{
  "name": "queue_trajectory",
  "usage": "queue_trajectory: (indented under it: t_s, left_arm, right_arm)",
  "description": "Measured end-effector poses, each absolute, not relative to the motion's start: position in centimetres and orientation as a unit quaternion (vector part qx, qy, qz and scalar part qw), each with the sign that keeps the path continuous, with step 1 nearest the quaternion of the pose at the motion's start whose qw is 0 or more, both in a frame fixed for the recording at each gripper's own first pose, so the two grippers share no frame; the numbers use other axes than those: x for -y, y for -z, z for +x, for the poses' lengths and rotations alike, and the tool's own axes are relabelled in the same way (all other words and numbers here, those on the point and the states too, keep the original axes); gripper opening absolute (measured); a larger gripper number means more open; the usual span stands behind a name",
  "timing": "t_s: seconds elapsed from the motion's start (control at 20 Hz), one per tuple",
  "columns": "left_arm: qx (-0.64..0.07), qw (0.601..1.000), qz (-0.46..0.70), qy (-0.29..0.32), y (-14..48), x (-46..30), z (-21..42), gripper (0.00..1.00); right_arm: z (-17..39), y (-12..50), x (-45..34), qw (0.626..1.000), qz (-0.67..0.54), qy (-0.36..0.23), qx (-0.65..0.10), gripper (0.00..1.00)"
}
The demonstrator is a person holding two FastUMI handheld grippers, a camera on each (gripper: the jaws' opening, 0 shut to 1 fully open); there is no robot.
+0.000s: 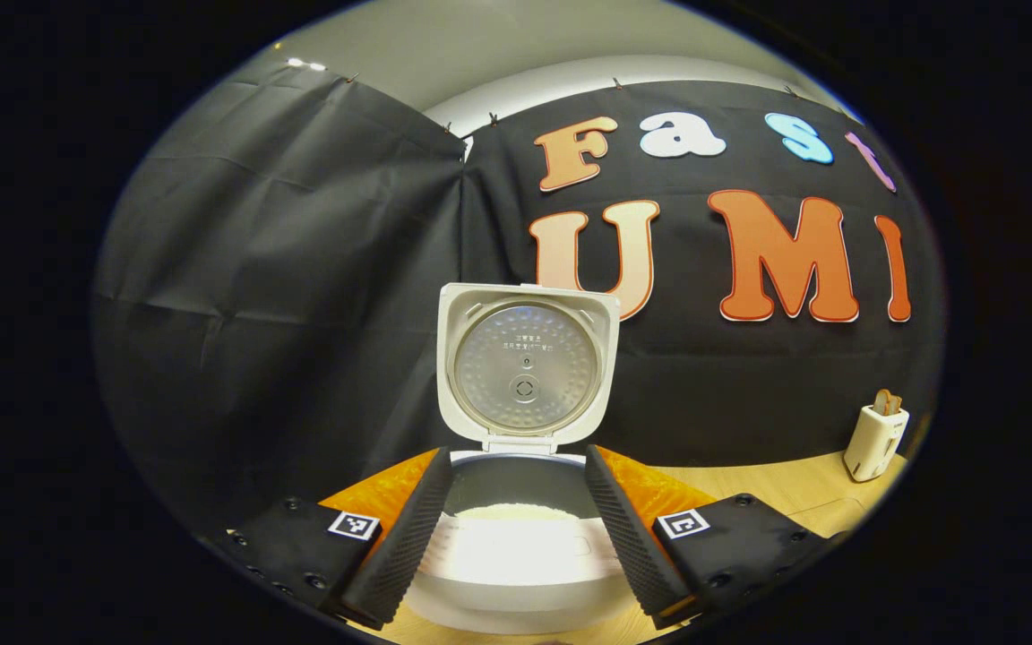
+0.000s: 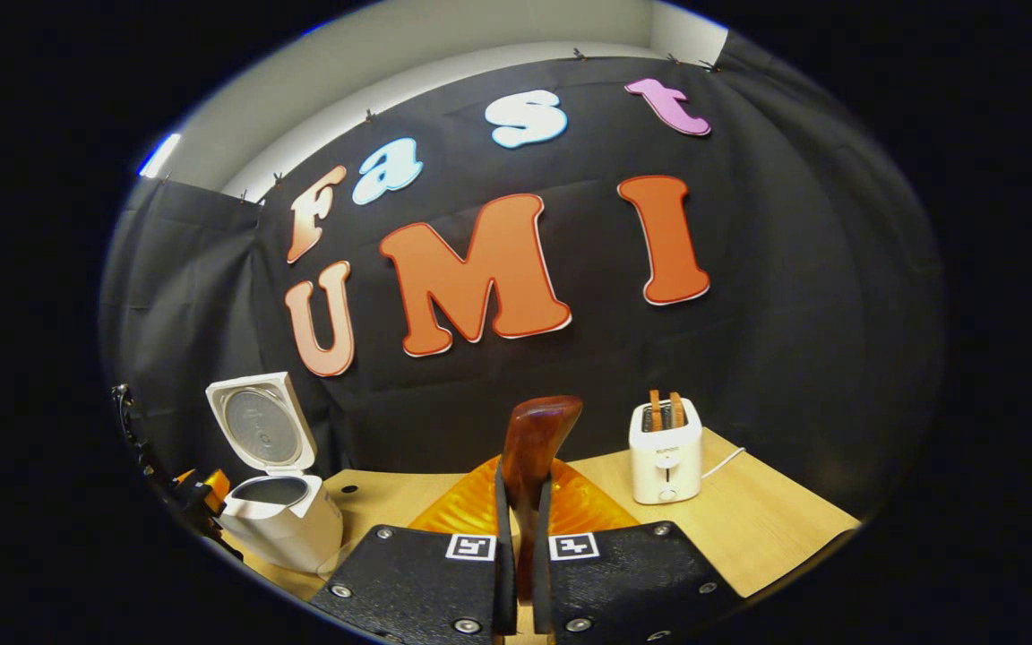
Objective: Close the left gripper, press the button to open the rice cooker; take a wooden spoon from the chopstick holder with the right hand, scoop a spoonful of rice and pour it into the rice cooker, then put the wooden spoon back into the chopstick holder.
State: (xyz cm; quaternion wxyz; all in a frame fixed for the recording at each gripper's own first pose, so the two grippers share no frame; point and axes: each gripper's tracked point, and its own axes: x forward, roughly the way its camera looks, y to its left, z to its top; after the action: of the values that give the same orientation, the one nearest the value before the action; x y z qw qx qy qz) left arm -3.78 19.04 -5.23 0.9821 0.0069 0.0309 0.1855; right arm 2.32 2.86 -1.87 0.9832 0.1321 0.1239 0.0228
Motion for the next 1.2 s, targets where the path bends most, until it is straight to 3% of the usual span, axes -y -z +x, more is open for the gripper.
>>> queue_trajectory:
  t_s: [1.2]
  left_arm:
    - [-0.056,0.982,0.024,-0.178,6.6,-16.3,-2.6,0.95]
  right_arm:
    - [-1.1,14.1,-0.5,0.941,0.241,0.017,-0.237,0.07]
